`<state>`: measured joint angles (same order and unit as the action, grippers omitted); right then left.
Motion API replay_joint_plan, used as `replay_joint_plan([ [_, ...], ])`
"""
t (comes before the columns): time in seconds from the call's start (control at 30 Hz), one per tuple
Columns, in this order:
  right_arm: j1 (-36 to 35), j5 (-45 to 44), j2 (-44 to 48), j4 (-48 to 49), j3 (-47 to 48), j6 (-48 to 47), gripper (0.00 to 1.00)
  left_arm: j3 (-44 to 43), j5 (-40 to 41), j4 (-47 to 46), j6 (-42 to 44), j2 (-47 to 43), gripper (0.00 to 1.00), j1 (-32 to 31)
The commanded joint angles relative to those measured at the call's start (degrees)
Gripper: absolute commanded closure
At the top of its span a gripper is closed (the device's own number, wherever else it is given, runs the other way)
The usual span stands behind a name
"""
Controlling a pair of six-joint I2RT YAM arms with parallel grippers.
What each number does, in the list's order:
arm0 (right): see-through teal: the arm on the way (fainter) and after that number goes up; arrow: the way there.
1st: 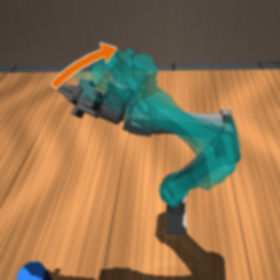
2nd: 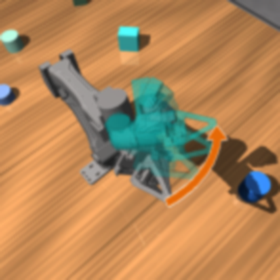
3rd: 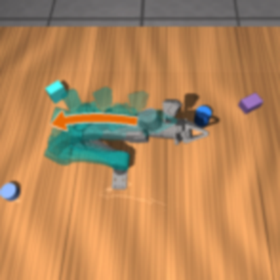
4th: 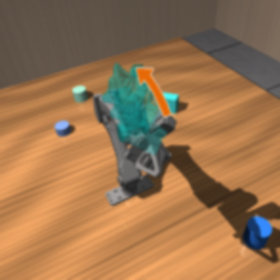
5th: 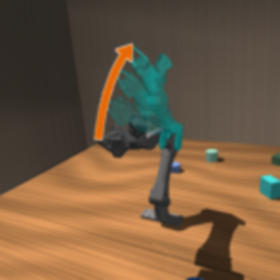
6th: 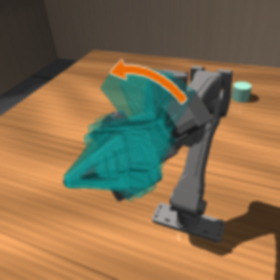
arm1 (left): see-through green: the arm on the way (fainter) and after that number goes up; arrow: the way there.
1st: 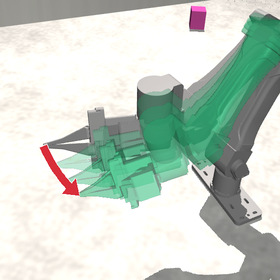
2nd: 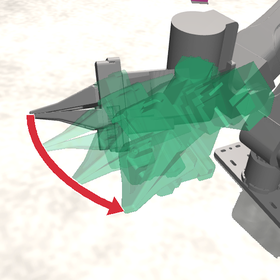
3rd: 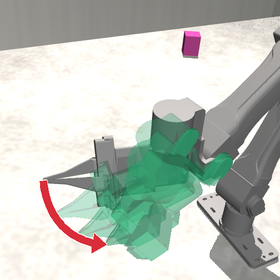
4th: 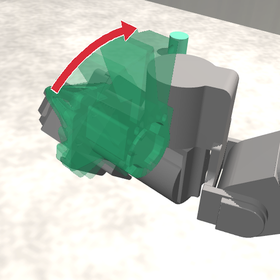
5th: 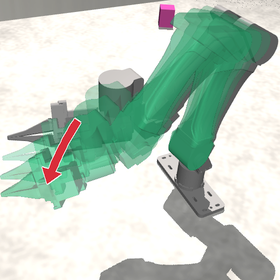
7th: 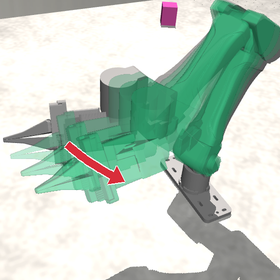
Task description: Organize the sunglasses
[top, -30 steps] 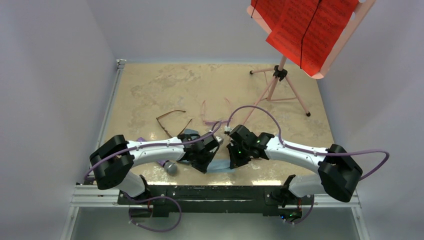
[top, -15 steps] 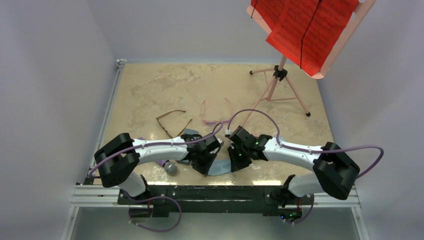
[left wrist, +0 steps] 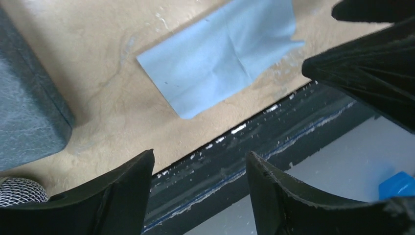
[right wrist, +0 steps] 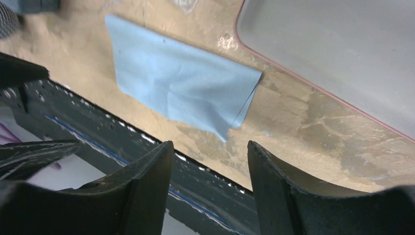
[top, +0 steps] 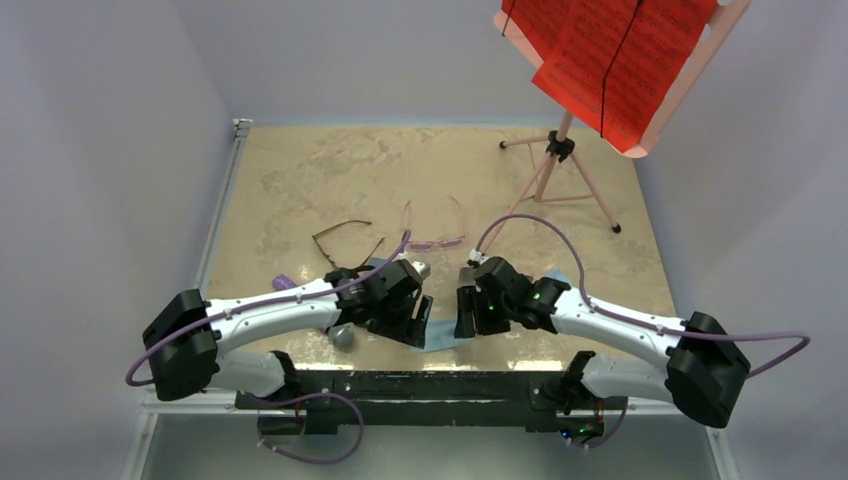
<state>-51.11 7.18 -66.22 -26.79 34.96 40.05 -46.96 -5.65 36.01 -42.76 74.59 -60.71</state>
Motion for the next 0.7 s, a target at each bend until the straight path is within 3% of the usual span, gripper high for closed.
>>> replay_joint_plan([
  [0.0,-0.31,-5.61,0.0,4.34,-1.5,11.09,0.42,-0.51,3.62,-2.48,-8.21,2.72,0.3,1.11],
  [0.2,-0.31,-9.55,-3.11,5.58,-1.34,14.83,0.47,-2.58,5.39,-4.61,-12.16,10.75,0.48,1.63],
  [0.67,-1.25,-12.83,-11.82,7.74,1.49,12.0,0.58,-5.79,13.8,-4.01,-15.94,18.98,0.69,1.85],
])
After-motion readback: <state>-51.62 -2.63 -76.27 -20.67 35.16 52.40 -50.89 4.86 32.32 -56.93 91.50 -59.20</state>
